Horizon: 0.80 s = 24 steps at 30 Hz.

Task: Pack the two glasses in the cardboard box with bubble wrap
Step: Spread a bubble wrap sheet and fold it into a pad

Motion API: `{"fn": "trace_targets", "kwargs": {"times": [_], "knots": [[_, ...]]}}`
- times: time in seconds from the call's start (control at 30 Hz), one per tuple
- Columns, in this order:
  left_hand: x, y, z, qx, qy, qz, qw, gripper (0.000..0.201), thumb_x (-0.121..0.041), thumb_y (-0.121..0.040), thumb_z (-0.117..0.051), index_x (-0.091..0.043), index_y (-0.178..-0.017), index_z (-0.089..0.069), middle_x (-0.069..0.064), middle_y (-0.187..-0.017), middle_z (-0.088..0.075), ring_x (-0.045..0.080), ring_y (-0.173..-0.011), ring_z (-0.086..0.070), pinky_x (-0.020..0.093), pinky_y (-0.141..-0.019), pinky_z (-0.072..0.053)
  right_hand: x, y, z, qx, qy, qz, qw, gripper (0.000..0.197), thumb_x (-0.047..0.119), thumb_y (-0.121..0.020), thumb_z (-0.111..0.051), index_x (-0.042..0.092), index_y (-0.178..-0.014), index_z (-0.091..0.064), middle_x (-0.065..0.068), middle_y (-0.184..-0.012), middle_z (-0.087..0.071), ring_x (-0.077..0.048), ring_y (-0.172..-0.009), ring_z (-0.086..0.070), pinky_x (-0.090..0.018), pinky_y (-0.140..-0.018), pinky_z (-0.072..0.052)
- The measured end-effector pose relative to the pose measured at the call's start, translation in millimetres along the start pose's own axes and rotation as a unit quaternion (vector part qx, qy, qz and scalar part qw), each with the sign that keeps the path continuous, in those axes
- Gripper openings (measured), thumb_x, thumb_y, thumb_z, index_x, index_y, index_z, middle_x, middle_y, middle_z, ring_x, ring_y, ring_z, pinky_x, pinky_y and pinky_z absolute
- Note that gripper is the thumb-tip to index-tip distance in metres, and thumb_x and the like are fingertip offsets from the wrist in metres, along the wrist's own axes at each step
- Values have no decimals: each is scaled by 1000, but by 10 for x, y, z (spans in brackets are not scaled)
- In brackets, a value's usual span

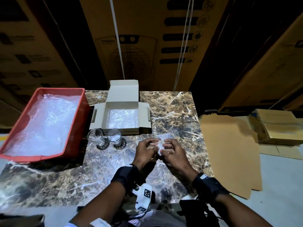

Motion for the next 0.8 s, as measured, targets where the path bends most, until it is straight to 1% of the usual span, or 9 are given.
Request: {"fn": "trace_targets", "kwargs": {"times": [0.13,0.27,0.37,0.43,0.47,0.57,0.67,0.73,0.8], "knots": [[-139,58,325,-16,19,-9,1000,27,13,-88,-68,-8,-104,-70,6,-84,-74,12,-67,-70,30,-56,-59,183,-124,-268,78,8,12,997,17,2,-90,-73,9,-105,-73,-15,-104,-74,-9,-85,-71,-22,-70,-55],[-224,37,731,-61,-24,-51,997,34,2,-86,-77,-19,-113,-73,6,-99,-78,24,-89,-75,49,-74,-64,338,-258,-583,120,49,65,989,14,4,-90,-72,10,-102,-76,-5,-95,-78,-17,-88,-73,-22,-73,-55],[-328,56,1002,-104,-38,-94,989,42,1,-84,-78,-23,-118,-71,-1,-105,-76,14,-97,-72,41,-79,-64,503,-373,-831,139,66,97,983,10,13,-89,-73,14,-99,-75,-4,-94,-77,-18,-86,-73,-29,-75,-56],[-389,69,1203,-161,-104,-145,971,47,-1,-80,-77,-27,-118,-70,-4,-111,-72,8,-101,-65,23,-80,-59,633,-466,-977,143,91,123,978,8,16,-89,-74,16,-97,-74,0,-93,-76,-15,-87,-73,-30,-77,-57],[-407,61,1309,-188,-152,-173,955,50,-5,-77,-77,-29,-120,-69,-5,-115,-69,5,-105,-62,22,-83,-56,700,-520,-1037,139,115,139,974,7,18,-89,-75,18,-96,-74,3,-93,-76,-13,-89,-73,-29,-79,-57],[-363,-24,1625,-180,-294,-188,920,71,-27,-68,-81,-28,-136,-60,-7,-127,-60,-3,-108,-46,40,-98,-49,888,-673,-1235,126,183,173,960,7,26,-88,-78,24,-94,-77,11,-91,-76,-6,-87,-72,-31,-80,-60],[-279,-108,1800,-135,-425,-155,881,94,-66,-63,-67,-30,-147,-48,-5,-139,-52,14,-127,-45,50,-106,-38,1032,-774,-1400,163,250,213,930,9,22,-89,-78,20,-97,-79,9,-93,-76,-7,-86,-72,-37,-80,-61],[-209,-177,1845,-116,-483,-150,855,97,-73,-63,-68,-30,-147,-48,-7,-142,-52,19,-131,-44,50,-106,-29,1109,-800,-1497,207,313,249,893,12,18,-89,-76,15,-101,-79,3,-96,-75,-8,-86,-70,-31,-78,-60],[-183,-222,1846,-109,-514,-139,839,92,-70,-66,-74,-32,-146,-50,-10,-142,-53,18,-132,-44,42,-100,-17,1173,-807,-1584,237,374,282,851,13,13,-88,-75,12,-101,-79,-1,-94,-76,-10,-83,-68,-24,-74,-56]]}}
Point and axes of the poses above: each hand's wrist, its own y-axis away from the middle knuckle, its own z-axis out of the back of the hand, x = y × z, the point moved 1 cm from there along -y, towards the middle knuckle
